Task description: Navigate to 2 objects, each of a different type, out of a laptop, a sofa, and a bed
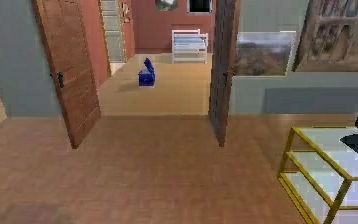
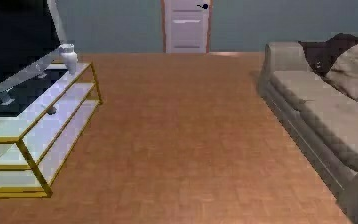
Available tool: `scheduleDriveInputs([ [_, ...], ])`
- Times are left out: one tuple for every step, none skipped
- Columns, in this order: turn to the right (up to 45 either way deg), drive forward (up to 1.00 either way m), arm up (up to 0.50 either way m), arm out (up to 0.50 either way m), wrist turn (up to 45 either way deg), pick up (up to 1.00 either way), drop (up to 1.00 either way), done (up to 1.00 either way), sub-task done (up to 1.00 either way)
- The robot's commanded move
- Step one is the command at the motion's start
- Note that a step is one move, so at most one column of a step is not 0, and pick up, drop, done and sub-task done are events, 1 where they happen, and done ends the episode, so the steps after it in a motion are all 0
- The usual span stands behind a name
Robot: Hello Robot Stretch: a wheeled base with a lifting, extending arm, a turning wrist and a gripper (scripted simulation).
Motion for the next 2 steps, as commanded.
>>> scheduleDriveInputs([
  [0.0, 1.0, 0.0, 0.0, 0.0, 0.0, 0.0, 0.0, 0.0],
  [0.0, 1.0, 0.0, 0.0, 0.0, 0.0, 0.0, 0.0, 0.0],
])
